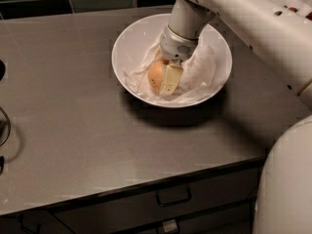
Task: Pick orange from white bowl
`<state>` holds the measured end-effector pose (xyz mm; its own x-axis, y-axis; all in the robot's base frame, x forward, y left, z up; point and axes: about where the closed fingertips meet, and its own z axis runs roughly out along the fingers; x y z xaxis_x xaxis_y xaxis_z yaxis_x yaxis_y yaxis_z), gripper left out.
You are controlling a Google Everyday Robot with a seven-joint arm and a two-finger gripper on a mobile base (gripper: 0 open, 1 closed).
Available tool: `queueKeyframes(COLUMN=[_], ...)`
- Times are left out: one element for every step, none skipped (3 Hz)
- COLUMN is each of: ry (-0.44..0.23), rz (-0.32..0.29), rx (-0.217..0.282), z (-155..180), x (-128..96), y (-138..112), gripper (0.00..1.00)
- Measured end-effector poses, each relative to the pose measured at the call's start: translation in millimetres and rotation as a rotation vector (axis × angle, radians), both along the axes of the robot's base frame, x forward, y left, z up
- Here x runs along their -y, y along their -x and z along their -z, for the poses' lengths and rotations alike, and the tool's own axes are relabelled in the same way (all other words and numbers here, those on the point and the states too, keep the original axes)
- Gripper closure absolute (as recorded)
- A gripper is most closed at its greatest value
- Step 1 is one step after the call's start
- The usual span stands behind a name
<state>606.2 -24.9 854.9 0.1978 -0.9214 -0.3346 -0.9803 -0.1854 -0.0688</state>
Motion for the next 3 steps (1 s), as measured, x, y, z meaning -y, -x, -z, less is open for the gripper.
queueKeyframes(ry=[0.0,-0.039,-0.084], rz=[0.0,-0.002,-0.004], rx=[0.0,0.024,0.068], z=[0.0,-4.5,-20.0], x=[0.0,0.7,5.0], y=[0.0,0.1,3.7], gripper=[0.81,1.0,1.0])
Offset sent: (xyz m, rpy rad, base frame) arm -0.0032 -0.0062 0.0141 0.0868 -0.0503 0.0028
